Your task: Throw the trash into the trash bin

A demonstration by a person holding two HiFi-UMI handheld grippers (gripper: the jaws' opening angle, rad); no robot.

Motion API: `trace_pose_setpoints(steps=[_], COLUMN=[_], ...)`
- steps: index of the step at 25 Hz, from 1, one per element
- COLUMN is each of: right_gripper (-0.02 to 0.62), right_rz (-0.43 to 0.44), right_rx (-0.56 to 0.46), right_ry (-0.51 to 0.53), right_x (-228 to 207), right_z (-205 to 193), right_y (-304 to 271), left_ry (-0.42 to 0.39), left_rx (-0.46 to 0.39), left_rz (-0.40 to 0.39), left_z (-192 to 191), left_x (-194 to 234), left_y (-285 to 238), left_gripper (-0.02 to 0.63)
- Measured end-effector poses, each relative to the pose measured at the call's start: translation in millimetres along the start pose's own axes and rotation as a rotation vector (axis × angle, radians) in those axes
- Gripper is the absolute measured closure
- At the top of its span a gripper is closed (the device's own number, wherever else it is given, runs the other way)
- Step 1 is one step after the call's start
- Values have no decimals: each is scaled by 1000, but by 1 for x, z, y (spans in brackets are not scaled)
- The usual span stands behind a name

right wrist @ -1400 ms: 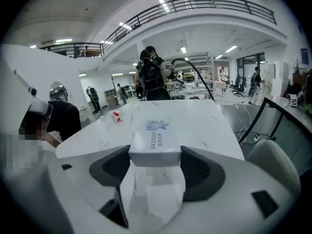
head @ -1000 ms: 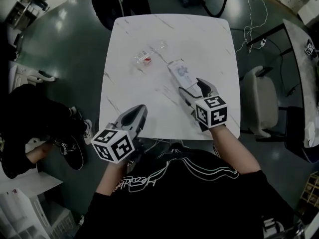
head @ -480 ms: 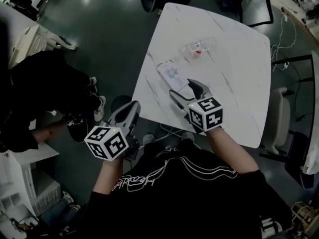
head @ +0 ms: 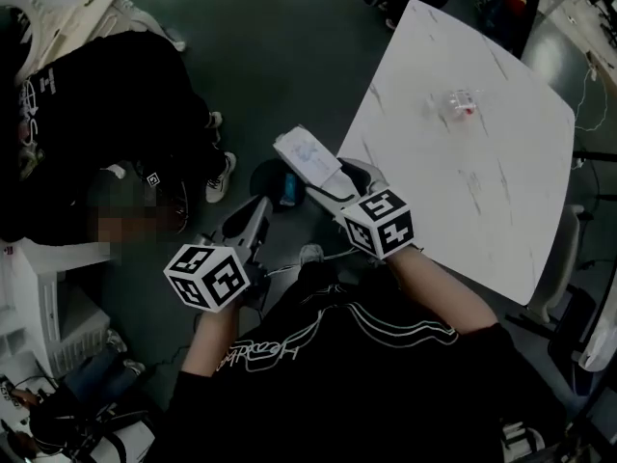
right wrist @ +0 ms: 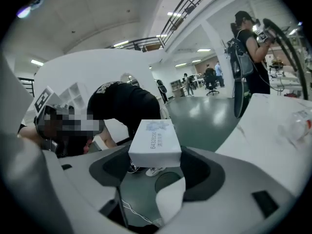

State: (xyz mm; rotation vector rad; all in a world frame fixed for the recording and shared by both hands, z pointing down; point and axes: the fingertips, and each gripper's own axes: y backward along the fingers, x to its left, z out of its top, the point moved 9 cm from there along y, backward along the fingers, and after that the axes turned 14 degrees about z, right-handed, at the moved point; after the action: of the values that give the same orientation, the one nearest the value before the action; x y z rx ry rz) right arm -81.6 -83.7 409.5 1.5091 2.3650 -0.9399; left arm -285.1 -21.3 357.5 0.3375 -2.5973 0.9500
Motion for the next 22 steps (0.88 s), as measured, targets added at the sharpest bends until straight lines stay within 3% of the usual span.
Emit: trace_pose_setpoints(steps=[6, 11, 22], right_gripper=[249, 249, 249], right_rz=[68, 57, -9], right_rx=[40, 115, 404], right_ry=[-7, 14, -60], right_x=[29, 38, -7], right_z=[-3, -19, -111], right_y=[-79, -133, -240], left_ry=[22, 50, 62], left_rx=[22, 45, 120], left_rz=[38, 61, 64], left_z=[4, 1, -8], left_x=[64, 110, 157], left_y=[12, 20, 20], left_gripper=[600, 600, 600])
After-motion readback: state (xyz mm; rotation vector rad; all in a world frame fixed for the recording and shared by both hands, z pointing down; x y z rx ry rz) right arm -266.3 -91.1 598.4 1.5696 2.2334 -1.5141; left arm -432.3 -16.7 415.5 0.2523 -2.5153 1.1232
